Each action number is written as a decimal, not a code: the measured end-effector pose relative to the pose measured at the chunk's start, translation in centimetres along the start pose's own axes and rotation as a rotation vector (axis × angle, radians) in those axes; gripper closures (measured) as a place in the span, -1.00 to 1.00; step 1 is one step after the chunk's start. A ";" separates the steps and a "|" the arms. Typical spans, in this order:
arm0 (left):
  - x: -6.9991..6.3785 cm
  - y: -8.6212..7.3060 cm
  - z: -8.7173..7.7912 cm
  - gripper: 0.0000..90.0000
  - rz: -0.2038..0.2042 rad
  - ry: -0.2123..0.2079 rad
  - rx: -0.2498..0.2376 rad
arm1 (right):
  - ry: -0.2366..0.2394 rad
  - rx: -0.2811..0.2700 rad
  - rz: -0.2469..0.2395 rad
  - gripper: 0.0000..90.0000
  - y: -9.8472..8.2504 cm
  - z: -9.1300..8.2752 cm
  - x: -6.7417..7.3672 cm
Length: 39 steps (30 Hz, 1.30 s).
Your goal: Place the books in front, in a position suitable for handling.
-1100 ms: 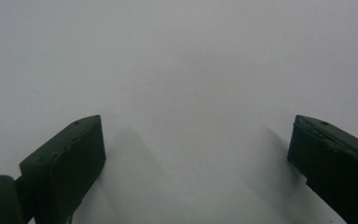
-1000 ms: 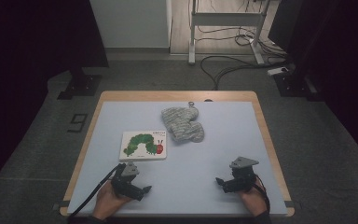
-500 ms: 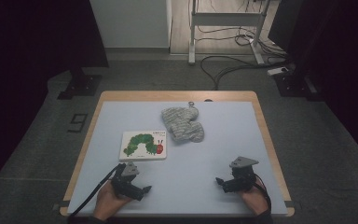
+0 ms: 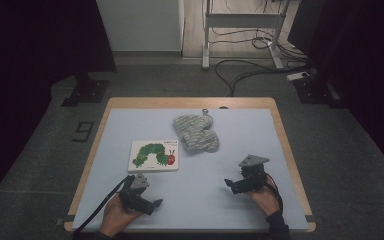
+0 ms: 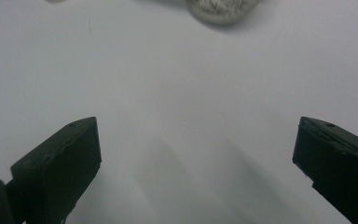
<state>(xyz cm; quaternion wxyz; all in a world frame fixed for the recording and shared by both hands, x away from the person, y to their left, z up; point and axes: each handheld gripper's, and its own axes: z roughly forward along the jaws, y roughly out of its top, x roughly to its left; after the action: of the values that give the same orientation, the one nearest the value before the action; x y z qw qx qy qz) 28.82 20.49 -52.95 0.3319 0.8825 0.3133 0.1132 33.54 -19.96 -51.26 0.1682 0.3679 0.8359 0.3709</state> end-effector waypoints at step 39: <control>0.0 0.0 0.0 -1.00 -0.002 0.000 -0.002 | 0.007 -0.017 -0.085 -1.00 12.8 8.8 -1.6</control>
<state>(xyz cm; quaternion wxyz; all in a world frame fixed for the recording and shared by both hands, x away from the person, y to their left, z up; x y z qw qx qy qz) 28.80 20.47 -52.96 0.3329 0.8819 0.3140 0.1135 45.80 -11.00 -47.66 0.1838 0.3293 0.8483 0.3717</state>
